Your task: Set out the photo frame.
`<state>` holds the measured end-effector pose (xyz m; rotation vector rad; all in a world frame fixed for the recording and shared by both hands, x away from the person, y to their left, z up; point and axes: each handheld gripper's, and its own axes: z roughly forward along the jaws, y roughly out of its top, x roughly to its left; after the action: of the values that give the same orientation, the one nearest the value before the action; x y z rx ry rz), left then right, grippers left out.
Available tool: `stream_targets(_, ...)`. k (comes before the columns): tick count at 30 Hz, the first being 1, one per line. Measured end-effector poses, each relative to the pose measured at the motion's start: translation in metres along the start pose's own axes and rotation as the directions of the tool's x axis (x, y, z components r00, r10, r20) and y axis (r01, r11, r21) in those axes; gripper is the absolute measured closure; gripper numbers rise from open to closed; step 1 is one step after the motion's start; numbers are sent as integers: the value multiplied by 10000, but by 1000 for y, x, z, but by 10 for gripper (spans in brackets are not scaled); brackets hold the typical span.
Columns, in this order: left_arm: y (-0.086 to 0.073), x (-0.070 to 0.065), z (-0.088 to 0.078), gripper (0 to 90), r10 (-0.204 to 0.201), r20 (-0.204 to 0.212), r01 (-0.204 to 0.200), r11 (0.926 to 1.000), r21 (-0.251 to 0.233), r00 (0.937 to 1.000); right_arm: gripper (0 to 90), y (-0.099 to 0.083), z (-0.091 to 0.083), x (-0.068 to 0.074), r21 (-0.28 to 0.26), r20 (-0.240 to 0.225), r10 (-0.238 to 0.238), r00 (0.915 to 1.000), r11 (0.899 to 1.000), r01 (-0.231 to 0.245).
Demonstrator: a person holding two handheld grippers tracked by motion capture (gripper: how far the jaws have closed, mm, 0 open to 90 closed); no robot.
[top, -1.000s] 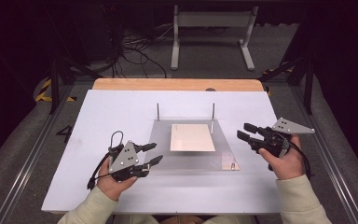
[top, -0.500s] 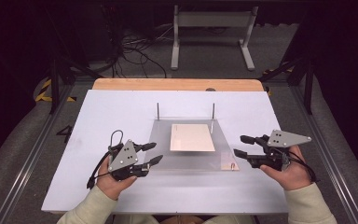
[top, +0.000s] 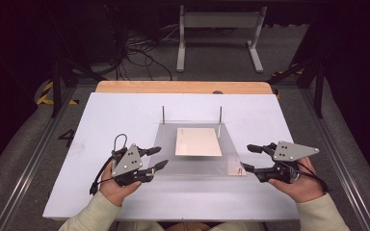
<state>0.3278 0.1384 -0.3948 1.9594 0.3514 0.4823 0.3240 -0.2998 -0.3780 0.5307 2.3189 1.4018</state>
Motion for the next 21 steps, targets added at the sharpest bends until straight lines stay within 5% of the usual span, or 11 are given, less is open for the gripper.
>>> stream_targets(11,0,0,0,511,-12,15,12,10000,-8,10000,291,-1,22,9,-569,-542,-728,9959,9959,697)
stream_targets(21,0,0,0,511,-19,41,19,10000,3,10000,365,4,36,16,-1033,-793,-1037,9914,9901,953)
